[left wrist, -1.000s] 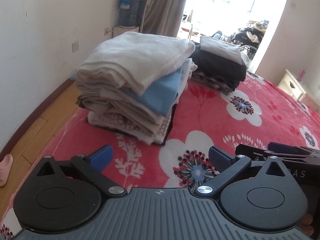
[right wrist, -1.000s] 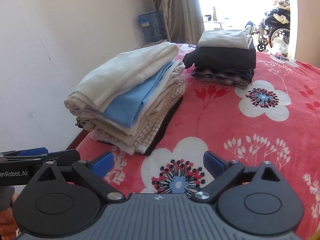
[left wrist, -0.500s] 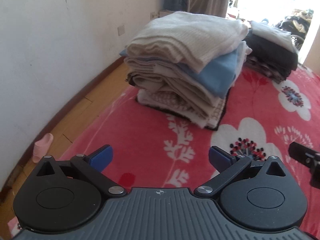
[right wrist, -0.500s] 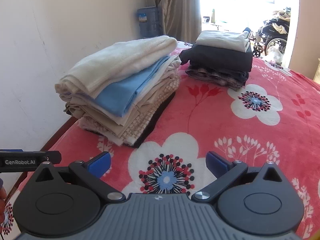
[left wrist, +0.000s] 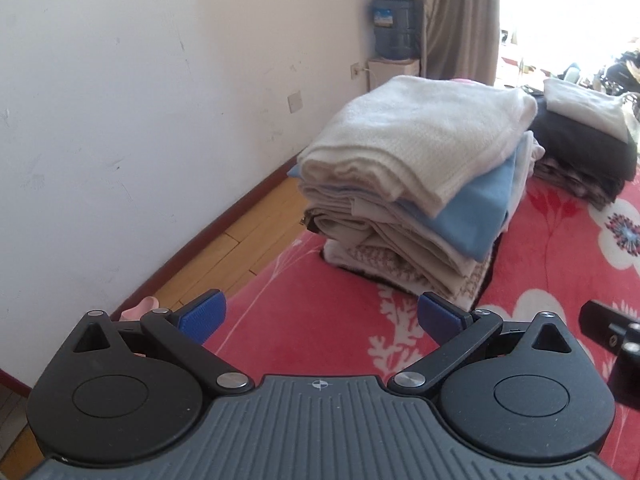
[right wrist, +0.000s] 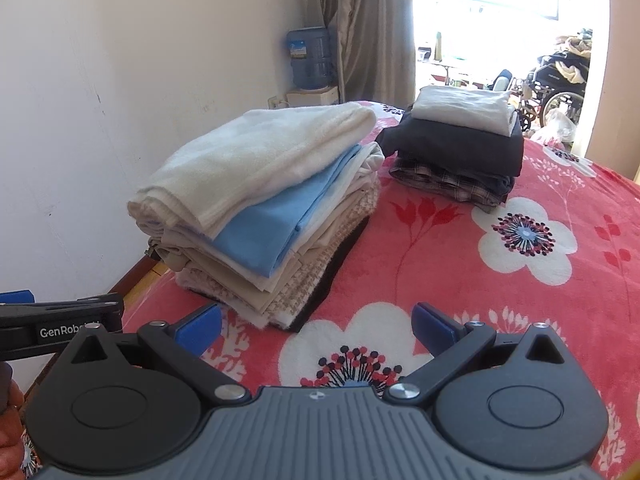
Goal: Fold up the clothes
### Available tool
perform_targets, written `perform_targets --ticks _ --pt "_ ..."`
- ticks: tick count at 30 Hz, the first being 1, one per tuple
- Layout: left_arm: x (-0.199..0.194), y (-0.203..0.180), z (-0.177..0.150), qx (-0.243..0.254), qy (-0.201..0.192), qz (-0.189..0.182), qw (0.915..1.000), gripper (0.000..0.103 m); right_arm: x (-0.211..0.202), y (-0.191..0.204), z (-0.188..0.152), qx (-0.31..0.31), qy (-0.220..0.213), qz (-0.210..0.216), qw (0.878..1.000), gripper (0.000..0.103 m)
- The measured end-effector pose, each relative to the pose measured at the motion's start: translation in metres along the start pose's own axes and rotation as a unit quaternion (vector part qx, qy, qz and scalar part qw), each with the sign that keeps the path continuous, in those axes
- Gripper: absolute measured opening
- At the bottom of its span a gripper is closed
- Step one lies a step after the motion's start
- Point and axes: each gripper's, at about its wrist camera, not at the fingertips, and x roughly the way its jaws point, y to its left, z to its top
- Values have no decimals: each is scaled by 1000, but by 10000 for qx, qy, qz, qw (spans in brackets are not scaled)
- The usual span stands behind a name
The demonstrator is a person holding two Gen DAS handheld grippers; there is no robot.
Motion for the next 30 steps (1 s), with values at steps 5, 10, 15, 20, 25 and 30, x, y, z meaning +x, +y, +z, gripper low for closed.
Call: perform_targets --ticks 5,10,15,20,25,30 --pt "-1 0 0 14 -25 183 9998 103 3 8 3 -152 8 37 9999 103" --pt "-1 1 -6 13 49 229 9997 103 6 9 2 -133 77 35 9999 103" --pt "0 -2 -20 44 143 144 9998 103 6 7 -7 -206 122 3 9997 103" --pt "1 -1 -28 3 172 242 9996 103 6 0 -14 -172 181 -29 9997 103" --pt "0 -2 -28 48 144 322 9994 103 2 -2 -11 -159 126 -18 9998 103" --pt "-1 -3 -28 86 103 394 9991 103 -2 1 -9 -249 43 -14 9997 103"
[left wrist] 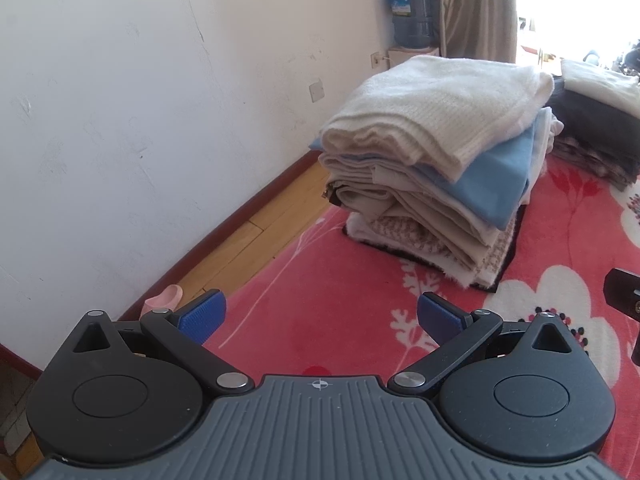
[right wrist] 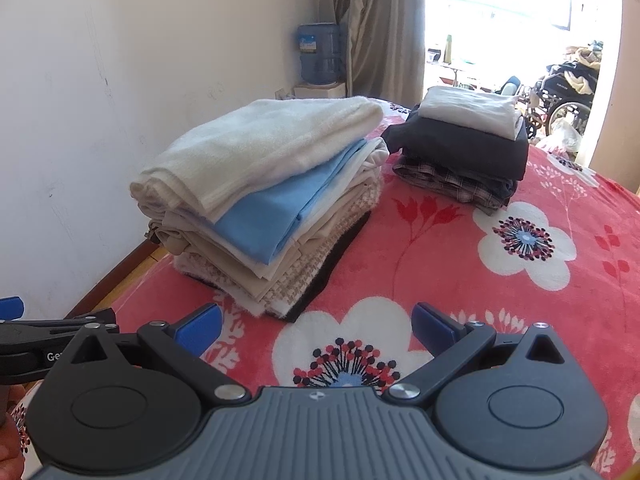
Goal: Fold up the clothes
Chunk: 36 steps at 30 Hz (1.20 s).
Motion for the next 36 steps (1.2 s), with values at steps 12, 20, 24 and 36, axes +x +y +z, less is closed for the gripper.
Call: perform_targets --ticks 12,20,24,36 --pt "0 0 0 91 -87 134 9998 103 5 8 -5 -129 73 32 9999 103" --pt "1 1 0 151 -90 121 9998 103 6 12 -4 -159 64 30 9998 103" --pt "1 1 0 160 -107 138 9997 103 6 13 -3 -160 66 25 9998 103" --pt "1 3 0 172 -108 156 9997 103 6 14 -4 -184 80 13 9998 103"
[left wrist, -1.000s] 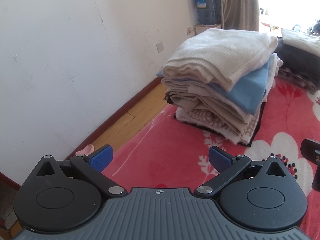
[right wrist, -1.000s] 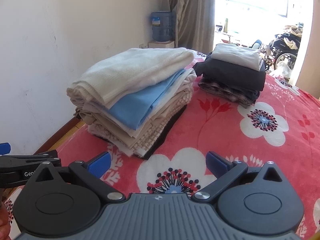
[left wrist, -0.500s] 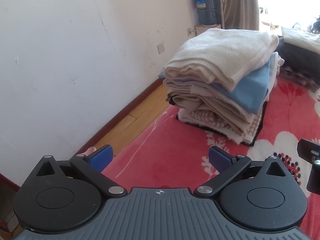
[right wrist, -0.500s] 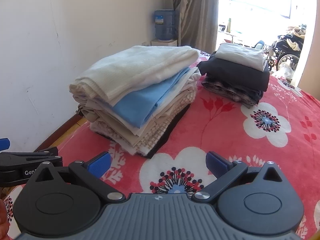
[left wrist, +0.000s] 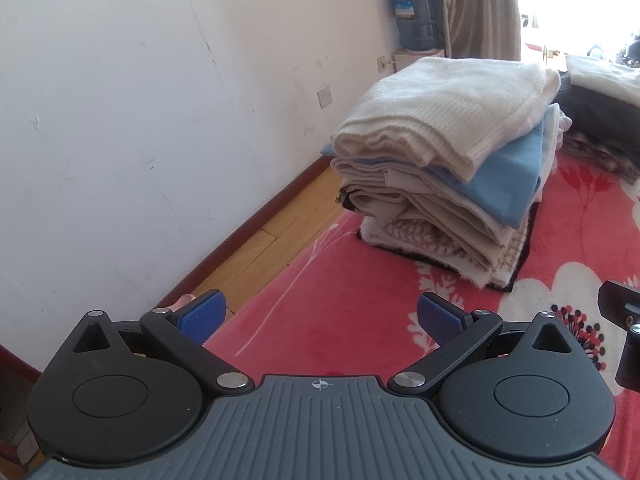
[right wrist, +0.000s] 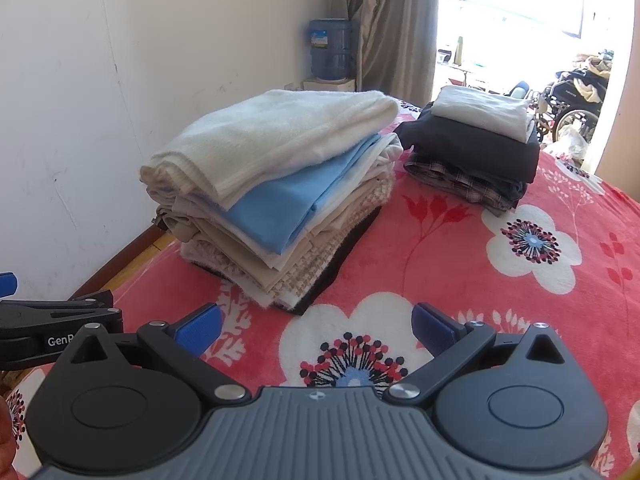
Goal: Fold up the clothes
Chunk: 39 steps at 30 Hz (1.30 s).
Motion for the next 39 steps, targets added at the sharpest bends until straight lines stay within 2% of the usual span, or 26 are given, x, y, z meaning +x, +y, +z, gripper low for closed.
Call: perform_targets --ticks 39 --pt "0 5 2 -126 8 -25 9999 103 -2 4 4 -116 -6 -27 9999 103"
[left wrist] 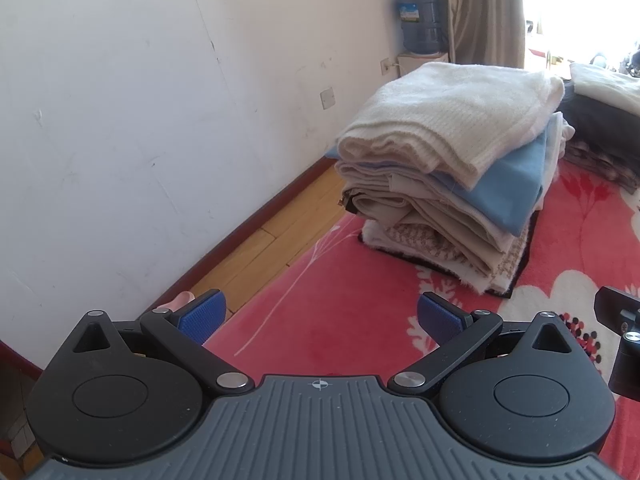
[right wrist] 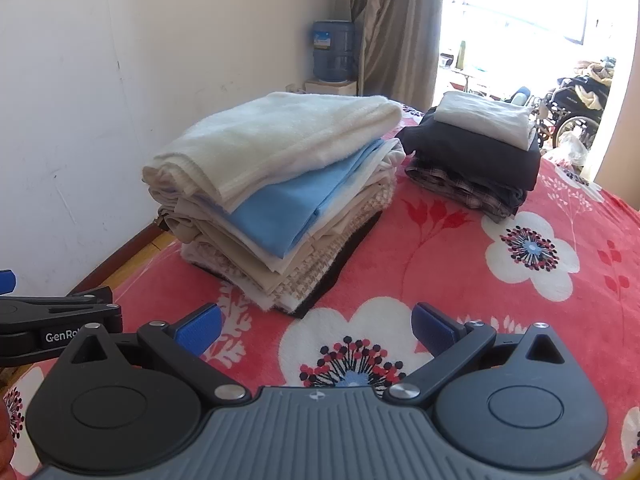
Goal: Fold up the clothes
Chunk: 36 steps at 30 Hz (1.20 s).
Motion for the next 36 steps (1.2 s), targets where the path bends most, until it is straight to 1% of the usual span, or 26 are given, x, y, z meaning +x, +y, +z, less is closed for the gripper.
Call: perform_targets --ticks 36 --pt "1 2 -4 -5 41 28 10000 103 1 3 0 24 18 -14 10000 103"
